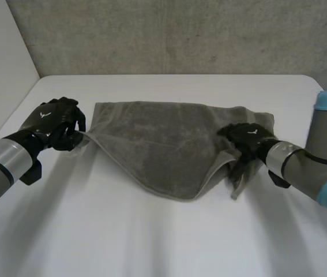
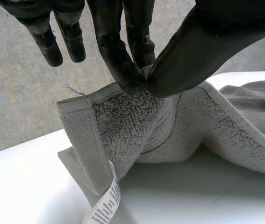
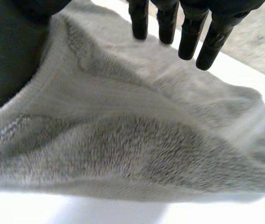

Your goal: Fold the towel.

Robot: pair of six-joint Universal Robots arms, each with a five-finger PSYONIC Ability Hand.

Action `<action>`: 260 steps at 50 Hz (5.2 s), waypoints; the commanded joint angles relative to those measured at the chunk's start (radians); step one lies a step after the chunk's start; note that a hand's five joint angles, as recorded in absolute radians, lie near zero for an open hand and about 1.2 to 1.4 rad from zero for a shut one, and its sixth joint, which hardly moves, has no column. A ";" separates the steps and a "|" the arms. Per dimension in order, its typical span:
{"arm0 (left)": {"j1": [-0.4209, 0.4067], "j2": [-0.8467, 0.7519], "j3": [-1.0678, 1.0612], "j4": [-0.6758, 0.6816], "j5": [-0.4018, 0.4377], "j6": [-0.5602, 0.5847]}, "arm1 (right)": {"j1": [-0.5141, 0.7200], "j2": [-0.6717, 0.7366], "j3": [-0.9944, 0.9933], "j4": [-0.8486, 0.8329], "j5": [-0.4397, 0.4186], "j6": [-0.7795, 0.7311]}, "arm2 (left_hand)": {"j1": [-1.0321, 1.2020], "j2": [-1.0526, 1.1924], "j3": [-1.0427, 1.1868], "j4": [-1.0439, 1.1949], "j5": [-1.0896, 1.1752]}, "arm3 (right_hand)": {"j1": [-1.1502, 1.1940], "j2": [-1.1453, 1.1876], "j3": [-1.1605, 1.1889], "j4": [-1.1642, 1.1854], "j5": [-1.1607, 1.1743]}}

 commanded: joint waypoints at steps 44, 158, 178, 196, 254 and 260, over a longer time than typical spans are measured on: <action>-0.027 -0.012 -0.021 0.006 0.000 0.007 | -0.047 -0.272 0.613 -0.481 0.080 0.407 | 0.082 0.043 -0.049 -0.056 0.038 | -0.143 -0.196 -0.012 -0.058 -0.063; -0.121 -0.243 0.928 0.338 -0.170 0.026 | -0.071 -0.138 -0.599 -0.470 -0.053 -0.223 | 0.082 0.043 -0.049 -0.056 0.038 | 1.253 1.200 -0.012 -0.058 1.159; -0.021 -0.351 0.258 0.328 0.055 0.340 | -0.197 -0.158 0.126 -0.404 -0.359 -0.355 | 0.082 0.043 -0.049 -0.056 0.038 | 1.253 1.200 -0.012 -0.058 1.159; 0.007 -0.223 0.146 0.111 0.069 0.449 | -0.278 -0.240 0.323 -0.112 -0.497 -0.611 | 0.082 0.043 -0.049 -0.056 0.038 | 1.253 1.200 -0.012 -0.058 1.159; 0.001 -0.509 0.627 0.035 0.026 0.268 | -0.162 -0.023 -0.134 0.072 -0.262 -0.542 | 0.082 0.043 -0.049 -0.056 0.038 | 1.253 1.200 -0.012 -0.058 1.159; -0.010 -0.570 0.690 0.098 -0.024 0.268 | -0.156 0.028 -0.137 -0.059 -0.140 -0.522 | 0.082 0.043 -0.049 -0.056 0.038 | 1.253 1.200 -0.012 -0.058 1.159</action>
